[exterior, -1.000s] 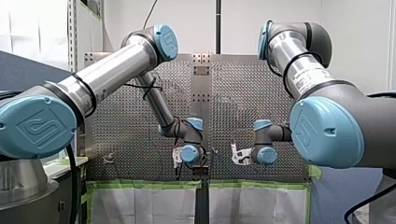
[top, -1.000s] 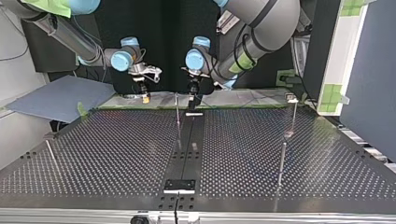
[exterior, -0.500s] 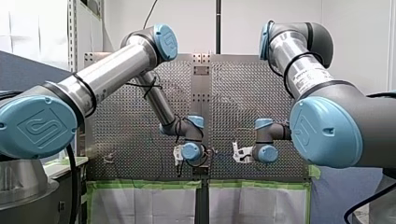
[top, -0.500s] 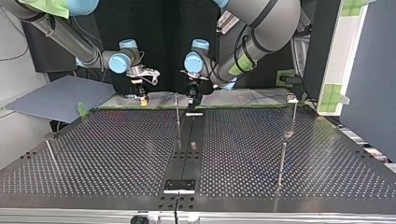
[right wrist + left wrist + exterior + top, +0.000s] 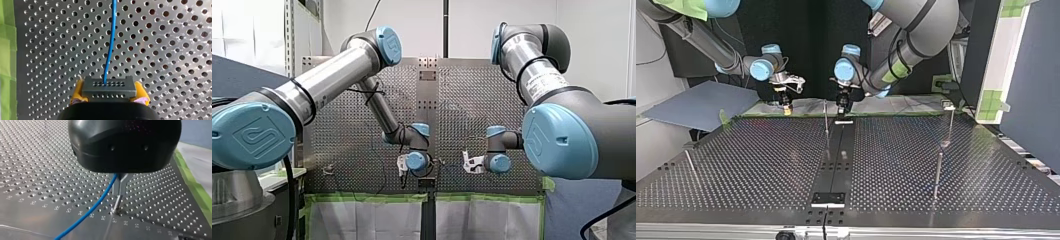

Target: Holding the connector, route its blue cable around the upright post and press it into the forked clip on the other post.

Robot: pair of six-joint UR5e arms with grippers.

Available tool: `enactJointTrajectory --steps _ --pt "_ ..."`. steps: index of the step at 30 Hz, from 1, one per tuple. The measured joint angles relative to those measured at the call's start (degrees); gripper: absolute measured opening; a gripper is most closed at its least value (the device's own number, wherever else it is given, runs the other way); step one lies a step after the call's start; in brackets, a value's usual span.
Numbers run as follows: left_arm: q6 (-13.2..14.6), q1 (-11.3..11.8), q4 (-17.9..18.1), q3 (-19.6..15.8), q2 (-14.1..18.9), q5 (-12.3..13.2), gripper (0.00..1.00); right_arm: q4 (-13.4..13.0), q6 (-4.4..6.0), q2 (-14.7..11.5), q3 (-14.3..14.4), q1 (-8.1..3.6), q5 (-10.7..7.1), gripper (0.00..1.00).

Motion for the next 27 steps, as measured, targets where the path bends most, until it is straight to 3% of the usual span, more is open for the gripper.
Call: enactJointTrajectory --steps 17,27 --pt "0.1 1.0 -4.1 4.9 0.0 0.1 0.02 0.3 0.13 0.0 -1.5 -0.91 -0.80 0.00" --pt "0.3 1.6 -5.1 5.7 0.0 0.4 0.02 0.3 0.23 0.0 -1.8 -1.33 -1.42 0.00"
